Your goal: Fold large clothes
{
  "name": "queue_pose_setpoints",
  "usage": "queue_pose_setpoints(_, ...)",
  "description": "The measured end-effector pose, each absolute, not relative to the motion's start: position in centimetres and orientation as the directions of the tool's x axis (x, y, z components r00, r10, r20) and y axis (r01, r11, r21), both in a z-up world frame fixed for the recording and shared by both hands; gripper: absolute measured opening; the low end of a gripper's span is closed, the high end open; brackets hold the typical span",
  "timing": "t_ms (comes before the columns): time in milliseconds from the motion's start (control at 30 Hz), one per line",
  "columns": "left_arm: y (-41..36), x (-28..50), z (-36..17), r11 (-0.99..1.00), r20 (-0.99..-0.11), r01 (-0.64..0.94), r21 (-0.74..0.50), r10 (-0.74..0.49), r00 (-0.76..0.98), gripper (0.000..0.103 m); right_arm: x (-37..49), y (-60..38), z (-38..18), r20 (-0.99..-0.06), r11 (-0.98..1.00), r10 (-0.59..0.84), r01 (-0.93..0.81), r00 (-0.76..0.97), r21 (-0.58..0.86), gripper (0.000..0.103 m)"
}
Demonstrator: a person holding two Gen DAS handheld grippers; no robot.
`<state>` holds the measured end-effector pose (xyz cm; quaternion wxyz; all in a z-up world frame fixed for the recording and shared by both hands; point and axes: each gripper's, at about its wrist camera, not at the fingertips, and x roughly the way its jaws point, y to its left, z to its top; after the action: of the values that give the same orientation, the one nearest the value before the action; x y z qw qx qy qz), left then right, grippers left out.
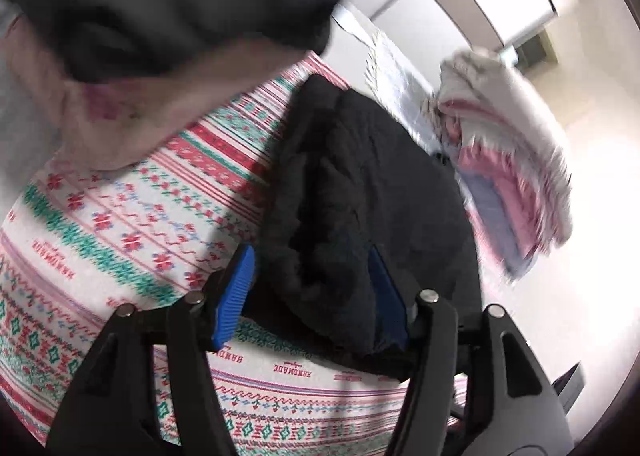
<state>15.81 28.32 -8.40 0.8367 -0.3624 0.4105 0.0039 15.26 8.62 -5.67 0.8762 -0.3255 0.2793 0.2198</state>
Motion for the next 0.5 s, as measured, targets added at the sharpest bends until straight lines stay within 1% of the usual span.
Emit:
queue_pose_setpoints(67,27.2,16.9,-8.8,0.777,-0.725,-0.307,-0.550,-0.261,0.637,0.062,15.7,7.7,-6.4,-0.652,0.659,0.203,-0.594,0.730,-0.461,0.070)
queue_pose_setpoints(100,26.5,17.6,-9.3,0.803,-0.755,-0.326,-0.499,-0.218,0.619,0.063,15.6,7.6,-7.3,-0.662,0.635,0.177,-0.598,0.728,-0.489,0.062)
queue_pose_setpoints(167,26.0,18.2,-10.2,0.811,-0.759,-0.322,-0.489,-0.213,0.615,0.063,16.1,7.3,-9.1,-0.697,0.614,0.119,-0.604,0.707,-0.508,0.052)
queue_pose_setpoints(233,25.8,18.5,-10.7,0.799,-0.742,-0.306,-0.518,-0.242,0.625,0.053,16.5,6.6,-9.9,-0.717,0.641,0.111,-0.601,0.689,-0.477,0.050)
queue_pose_setpoints(267,25.6,18.6,-10.7,0.802,-0.737,-0.292,-0.521,-0.251,0.628,0.047,16.6,5.5,-9.6,-0.724,0.673,0.119,-0.591,0.679,-0.444,0.048)
queue_pose_setpoints(300,25.2,18.7,-10.5,0.813,-0.734,-0.274,-0.514,-0.251,0.632,0.044,16.9,4.4,-9.2,-0.735,0.710,0.132,-0.580,0.665,-0.398,0.046)
queue_pose_setpoints(367,24.1,19.1,-10.2,0.832,-0.723,-0.228,-0.506,-0.265,0.637,0.040,17.4,2.7,-8.8,-0.754,0.751,0.146,-0.568,0.640,-0.337,0.044)
queue_pose_setpoints(500,23.5,19.3,-10.3,0.862,-0.745,-0.223,-0.455,-0.231,0.626,0.040,18.3,1.7,-9.4,-0.783,0.780,0.163,-0.564,0.601,-0.271,0.044)
